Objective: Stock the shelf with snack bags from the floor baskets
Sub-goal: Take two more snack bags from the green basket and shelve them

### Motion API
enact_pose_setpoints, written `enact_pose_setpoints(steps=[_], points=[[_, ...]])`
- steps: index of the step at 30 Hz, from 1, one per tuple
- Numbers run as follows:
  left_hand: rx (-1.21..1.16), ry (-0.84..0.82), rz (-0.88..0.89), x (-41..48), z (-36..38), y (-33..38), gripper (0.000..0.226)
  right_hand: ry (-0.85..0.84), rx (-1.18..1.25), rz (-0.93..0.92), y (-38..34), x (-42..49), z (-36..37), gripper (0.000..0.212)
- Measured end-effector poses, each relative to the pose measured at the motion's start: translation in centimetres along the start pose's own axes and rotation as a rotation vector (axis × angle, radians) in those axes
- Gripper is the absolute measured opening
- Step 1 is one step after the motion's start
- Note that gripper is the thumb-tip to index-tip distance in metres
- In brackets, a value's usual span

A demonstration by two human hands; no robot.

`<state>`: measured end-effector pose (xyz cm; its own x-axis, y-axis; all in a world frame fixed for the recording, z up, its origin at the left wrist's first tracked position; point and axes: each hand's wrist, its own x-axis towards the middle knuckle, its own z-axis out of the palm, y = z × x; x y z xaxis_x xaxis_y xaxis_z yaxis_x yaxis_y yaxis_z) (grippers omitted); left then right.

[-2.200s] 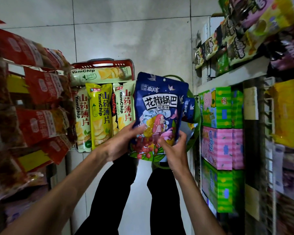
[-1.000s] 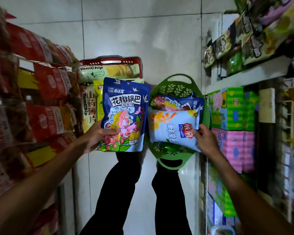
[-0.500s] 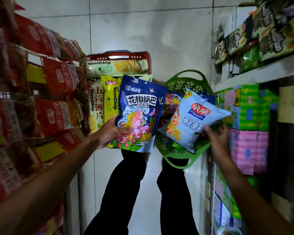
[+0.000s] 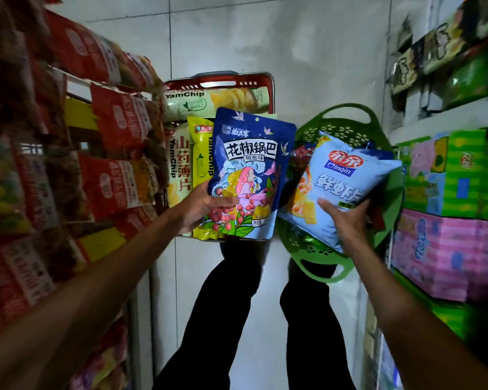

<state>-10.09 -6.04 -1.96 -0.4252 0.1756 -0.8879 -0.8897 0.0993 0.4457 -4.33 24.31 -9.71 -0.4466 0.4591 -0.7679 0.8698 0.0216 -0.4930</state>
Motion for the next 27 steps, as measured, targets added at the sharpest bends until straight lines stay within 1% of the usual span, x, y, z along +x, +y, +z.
enact_pose_setpoints(steps=[2,4,5,7,9,11,14,16,19,22,25,26,27], points=[[-0.028,-0.018,-0.008,-0.7,-0.3,0.2,0.048,0.005,-0.011,0.001,-0.2,0.2,-0.2,0.113],[-0.046,-0.014,-0.017,-1.4,-0.5,0.5,0.051,-0.016,0.008,0.0,-0.6,0.1,-0.9,0.117],[-0.057,-0.007,-0.019,-1.8,-0.6,0.8,0.052,-0.033,0.013,-0.008,-1.2,-0.4,-1.2,0.115],[-0.067,0.015,-0.015,-2.7,-0.8,1.6,0.055,-0.097,0.047,-0.052,-2.2,-0.9,-2.1,0.112],[-0.059,0.03,0.013,-4.0,-0.9,3.0,0.055,-0.163,0.087,-0.099,-3.7,-1.9,-3.2,0.117],[-0.057,0.051,0.046,-6.0,-0.9,4.4,0.056,-0.234,0.097,-0.171,-5.7,-3.9,-4.9,0.109],[-0.092,0.062,0.116,-10.9,-0.9,6.6,0.059,-0.296,0.087,-0.261,-10.7,-9.8,-7.8,0.095],[-0.084,0.079,0.172,-16.0,-0.2,8.8,0.061,-0.34,0.101,-0.301,-14.0,-14.6,-10.5,0.084],[-0.09,0.13,0.255,-25.6,0.9,12.0,0.068,-0.359,0.116,-0.375,-19.0,-22.0,-14.8,0.068],[-0.125,0.152,0.396,-35.8,2.1,14.6,0.052,-0.354,0.171,-0.436,-24.7,-30.3,-18.8,0.049],[-0.183,0.219,0.537,-46.6,4.1,17.2,0.045,-0.359,0.171,-0.563,-29.7,-37.6,-22.3,0.054],[-0.221,0.245,0.593,-51.2,4.6,17.8,0.044,-0.402,0.164,-0.639,-31.7,-40.5,-23.1,0.057],[-0.248,0.265,0.631,-54.2,5.1,18.3,0.047,-0.441,0.151,-0.682,-33.1,-42.5,-23.9,0.055]])
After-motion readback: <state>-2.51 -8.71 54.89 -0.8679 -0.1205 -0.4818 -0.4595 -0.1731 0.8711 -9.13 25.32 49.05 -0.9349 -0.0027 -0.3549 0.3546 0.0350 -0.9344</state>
